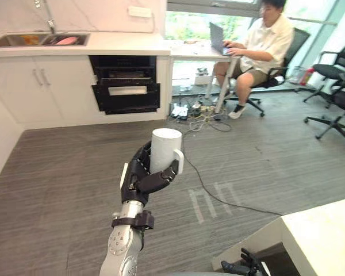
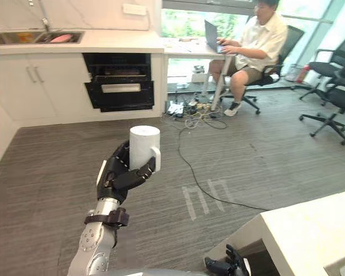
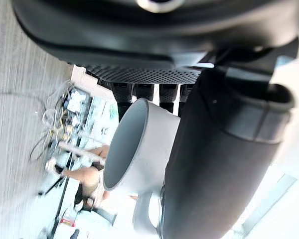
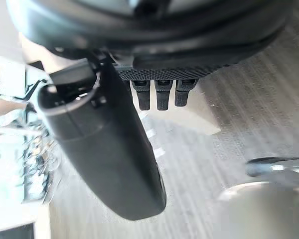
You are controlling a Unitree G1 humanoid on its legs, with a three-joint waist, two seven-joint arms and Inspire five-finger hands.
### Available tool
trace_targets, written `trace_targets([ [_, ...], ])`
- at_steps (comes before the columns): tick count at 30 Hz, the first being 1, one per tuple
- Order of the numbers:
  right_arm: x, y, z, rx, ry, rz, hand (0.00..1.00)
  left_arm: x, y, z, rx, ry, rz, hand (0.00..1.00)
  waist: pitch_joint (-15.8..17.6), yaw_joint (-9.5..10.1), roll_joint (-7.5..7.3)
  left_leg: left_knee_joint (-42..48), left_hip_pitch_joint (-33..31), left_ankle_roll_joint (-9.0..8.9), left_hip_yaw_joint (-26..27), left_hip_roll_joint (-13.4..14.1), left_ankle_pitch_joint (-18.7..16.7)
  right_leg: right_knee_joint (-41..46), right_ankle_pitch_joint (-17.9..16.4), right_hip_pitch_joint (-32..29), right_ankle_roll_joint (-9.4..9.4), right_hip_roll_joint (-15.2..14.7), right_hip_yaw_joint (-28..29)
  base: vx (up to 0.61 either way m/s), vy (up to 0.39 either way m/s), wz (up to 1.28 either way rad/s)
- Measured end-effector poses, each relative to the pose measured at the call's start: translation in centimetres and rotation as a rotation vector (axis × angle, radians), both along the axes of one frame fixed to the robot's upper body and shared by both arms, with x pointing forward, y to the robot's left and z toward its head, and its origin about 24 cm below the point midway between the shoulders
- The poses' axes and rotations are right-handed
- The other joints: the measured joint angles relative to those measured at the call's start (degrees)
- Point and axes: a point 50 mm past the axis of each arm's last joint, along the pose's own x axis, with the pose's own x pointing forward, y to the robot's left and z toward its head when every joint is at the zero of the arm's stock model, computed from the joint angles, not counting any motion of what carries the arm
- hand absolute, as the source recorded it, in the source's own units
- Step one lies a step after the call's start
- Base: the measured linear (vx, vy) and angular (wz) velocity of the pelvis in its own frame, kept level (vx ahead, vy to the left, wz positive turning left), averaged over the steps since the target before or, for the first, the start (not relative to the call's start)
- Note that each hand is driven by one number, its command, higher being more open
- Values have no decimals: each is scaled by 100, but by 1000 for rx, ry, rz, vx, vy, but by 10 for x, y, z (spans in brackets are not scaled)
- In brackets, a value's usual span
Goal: Walk over to the sink, pick up the cup, carry it to the dishwasher, place the cup inside the dishwasher, then close the dishwasher door
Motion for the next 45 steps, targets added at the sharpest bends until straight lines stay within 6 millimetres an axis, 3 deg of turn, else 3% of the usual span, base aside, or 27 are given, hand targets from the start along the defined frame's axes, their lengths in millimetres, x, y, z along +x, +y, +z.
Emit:
trace_targets([
  [2,11,-7,4,-27,-29,-6,90,1,3,1,3,-5,13,30,116,56,81,623,-202,80,1312,719,-222,31,-92,-8,28,-80,-502,-79,39,112],
  [4,18,-17,8,-60,-45,1,90,1,3,1,-7,-6,24,30,180,67,209,746,-175,70,1839,978,-112,365,-377,-84,174,-252,-792,-22,181,98],
  [5,23,-20,10,-72,-56,8,90,-1,5,2,-13,-4,41,30,190,204,242,774,-196,118,1809,849,-174,612,-506,-172,275,-417,-810,27,302,61],
  [9,36,-19,17,-75,-109,20,90,-3,11,10,-11,-34,70,30,216,232,210,1250,-360,303,1549,440,-764,2089,-1160,-545,619,-1166,-903,100,270,41],
  [10,43,-20,19,-81,-128,33,90,-4,11,12,-12,-43,69,30,252,227,209,1359,-345,392,1542,268,-935,2985,-1276,-915,535,-1470,-678,207,303,27],
  [11,51,-18,21,-77,-143,47,90,-4,11,14,-7,-51,65,30,313,212,161,1364,-232,561,1511,98,-1047,3940,-1153,-1372,241,-1691,-291,235,262,28],
  [14,59,-10,25,-70,-171,79,90,-4,13,14,14,-53,58,30,394,179,178,1278,83,616,1424,-19,-1256,4752,-1354,-1939,256,-1302,570,239,140,22],
  [15,68,-8,32,-79,-218,100,90,-4,13,17,14,-65,60,30,409,150,209,1032,293,593,1330,-129,-1297,4538,-1467,-2344,202,-909,706,236,62,24],
  [17,77,-9,41,-101,-268,111,90,-3,11,21,15,-87,48,30,468,16,247,687,540,455,1131,-254,-1213,3868,-1443,-2681,229,-555,719,408,51,61],
  [19,82,-12,48,-121,-302,117,90,-1,9,24,12,-103,39,30,487,-88,279,410,803,343,988,-317,-1193,3064,-1105,-2906,227,-259,839,501,13,71],
  [20,84,-14,54,-141,-325,122,90,2,5,26,2,-114,32,30,473,-185,321,232,997,200,773,-357,-1188,2858,-497,-2981,158,-24,1056,590,-13,83],
  [21,85,-19,62,-173,-349,140,90,5,0,30,-10,-136,21,30,422,-237,425,119,1127,102,555,-331,-1210,2974,-229,-2968,162,119,1228,614,-24,73],
  [24,93,-25,73,-214,-393,168,90,12,-10,33,-41,-154,-1,30,419,-222,611,987,928,-77,225,-106,-942,3511,-602,-2857,3,-1,1072,580,-79,51],
  [25,92,-27,77,-235,-402,191,90,15,-16,31,-57,-145,-18,30,552,-282,539,2630,559,10,252,189,-267,4121,-811,-2747,-99,-53,849,482,-223,77],
  [26,87,-27,79,-240,-405,188,90,15,-19,30,-62,-142,-25,30,485,-230,658,3439,257,-11,325,555,70,3478,-830,-2386,-71,114,861,467,-211,69],
  [27,88,-24,87,-253,-447,176,90,14,-24,35,-78,-169,-45,30,601,-143,834,4837,-231,136,540,1320,208,2872,-1131,-1661,-91,328,717,356,-155,19],
  [29,93,-21,89,-246,-469,165,90,14,-26,35,-78,-172,-72,30,617,-32,729,5057,-871,336,902,1546,-249,2370,-1178,-1078,-112,238,751,512,0,9],
  [32,103,-21,95,-257,-506,159,90,15,-23,35,-79,-170,-68,30,676,135,486,3825,-1617,324,1114,1160,-587,1628,-1143,-328,-52,-192,897,532,57,-4],
  [34,106,-25,96,-272,-508,154,90,15,-21,35,-80,-172,-57,30,680,203,479,2417,-2004,139,757,806,-396,1198,-1143,116,-52,-414,948,562,209,-18],
  [35,110,-27,96,-277,-507,156,90,15,-17,37,-79,-179,-39,30,663,236,502,992,-2161,-23,362,623,115,905,-1173,392,-3,-511,1018,520,270,-37],
  [36,110,-27,94,-274,-502,156,90,15,-16,38,-81,-186,-29,30,663,255,482,760,-2164,-38,291,593,590,824,-1270,502,122,-553,1083,656,367,-59],
  [37,110,-26,93,-269,-496,157,90,16,-13,39,-76,-188,-19,30,618,283,402,1011,-2124,258,279,436,1005,777,-1395,689,250,-753,1241,581,367,-34],
  [38,107,-26,91,-270,-486,156,90,16,-13,40,-78,-189,-11,30,580,215,341,1639,-2313,462,267,397,536,968,-1401,715,279,-892,1302,608,386,-18],
  [40,99,-28,86,-266,-459,145,90,15,-13,39,-73,-185,-20,30,591,201,231,2127,-2293,583,359,270,-108,2086,-1374,335,367,-1075,1568,630,398,1],
  [42,96,-21,79,-233,-439,122,90,15,-9,37,-29,-173,-34,30,599,163,-52,2027,-1854,670,491,-63,-449,4004,-746,-456,1201,-1338,1852,635,312,1],
  [43,95,-16,75,-216,-430,118,90,15,-6,34,-3,-156,-40,30,576,98,-103,1834,-1468,715,507,-192,-588,5129,-768,-940,1203,-1271,1880,513,132,8],
  [45,96,-12,75,-205,-433,127,90,15,-6,33,-3,-146,-34,30,588,73,-22,1123,-658,700,563,-306,-611,5766,-1082,-1572,685,-1039,1626,701,87,-10],
])
